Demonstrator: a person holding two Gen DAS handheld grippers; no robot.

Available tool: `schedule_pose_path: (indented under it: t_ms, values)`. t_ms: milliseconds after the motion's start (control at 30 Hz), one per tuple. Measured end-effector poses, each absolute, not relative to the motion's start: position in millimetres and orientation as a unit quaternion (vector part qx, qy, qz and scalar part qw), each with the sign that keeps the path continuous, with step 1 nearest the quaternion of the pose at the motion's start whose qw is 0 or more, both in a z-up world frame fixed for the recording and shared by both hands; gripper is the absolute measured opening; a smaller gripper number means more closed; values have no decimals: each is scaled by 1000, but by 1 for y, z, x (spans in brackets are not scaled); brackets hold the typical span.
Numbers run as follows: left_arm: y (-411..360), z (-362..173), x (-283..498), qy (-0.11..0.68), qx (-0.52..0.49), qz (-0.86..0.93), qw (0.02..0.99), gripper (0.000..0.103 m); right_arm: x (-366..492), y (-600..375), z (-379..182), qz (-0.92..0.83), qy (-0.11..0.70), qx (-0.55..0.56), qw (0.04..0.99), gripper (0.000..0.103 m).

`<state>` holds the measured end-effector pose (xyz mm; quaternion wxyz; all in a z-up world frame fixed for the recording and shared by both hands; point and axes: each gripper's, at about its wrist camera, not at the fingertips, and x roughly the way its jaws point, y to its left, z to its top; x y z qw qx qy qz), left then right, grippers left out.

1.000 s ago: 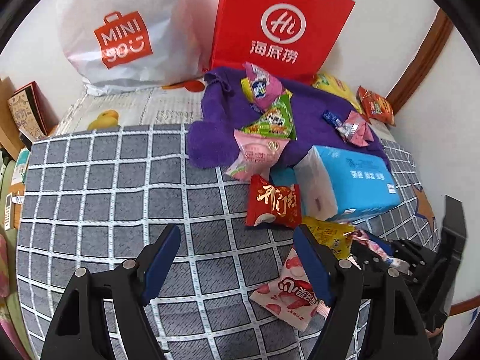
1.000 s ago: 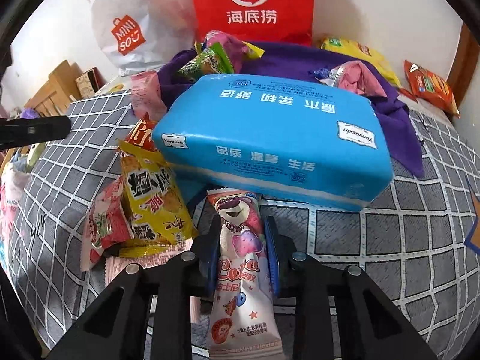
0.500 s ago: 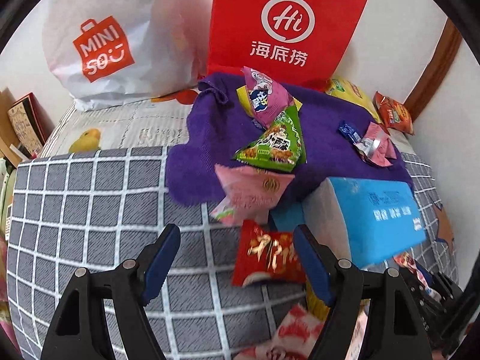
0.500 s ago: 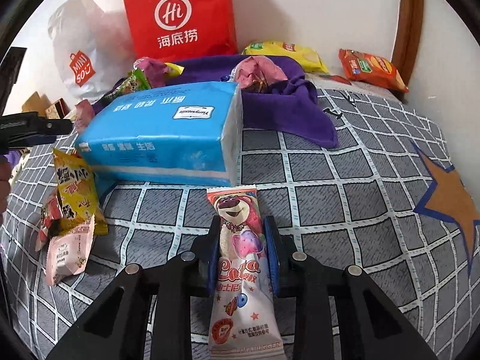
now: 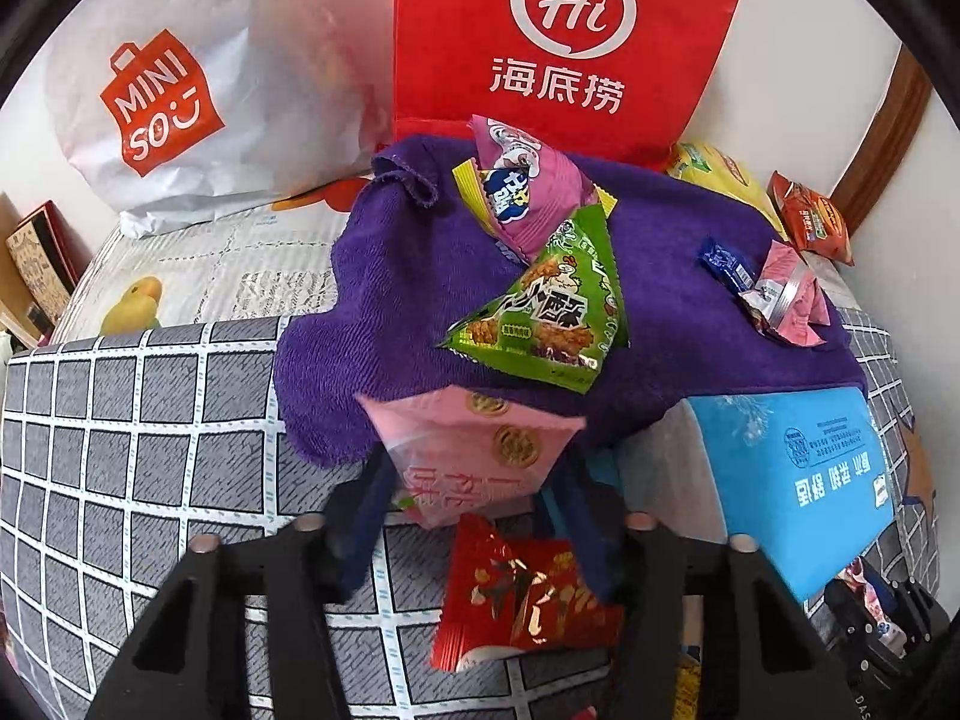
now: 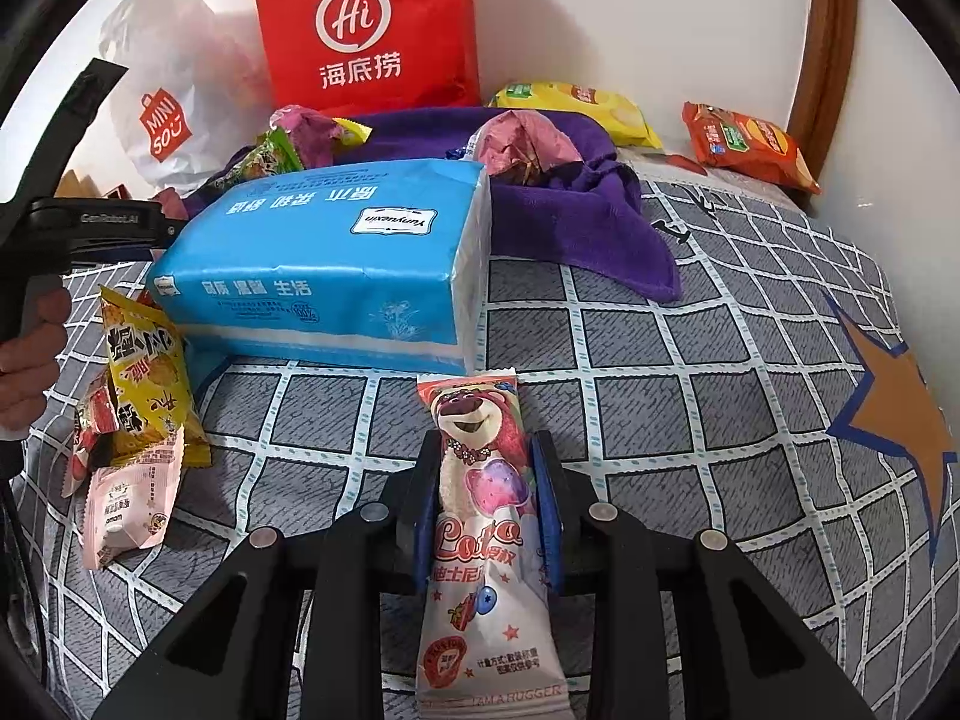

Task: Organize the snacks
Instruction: 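Grasp the pink Lotso candy bar with the right tool while the left tool grasps the pink peach packet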

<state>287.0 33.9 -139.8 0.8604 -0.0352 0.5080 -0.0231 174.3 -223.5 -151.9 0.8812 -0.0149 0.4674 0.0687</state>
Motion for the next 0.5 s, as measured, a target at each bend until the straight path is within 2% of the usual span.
schedule_pose_path:
  t_ms: [67, 500]
  values:
    - [35, -139, 287, 507, -39, -29, 860, 38, 174, -223, -152, 69, 467, -14, 881, 29]
    - [53, -116, 265, 496, -75, -35, 865, 38, 174, -222, -152, 67, 467, -20, 881, 29]
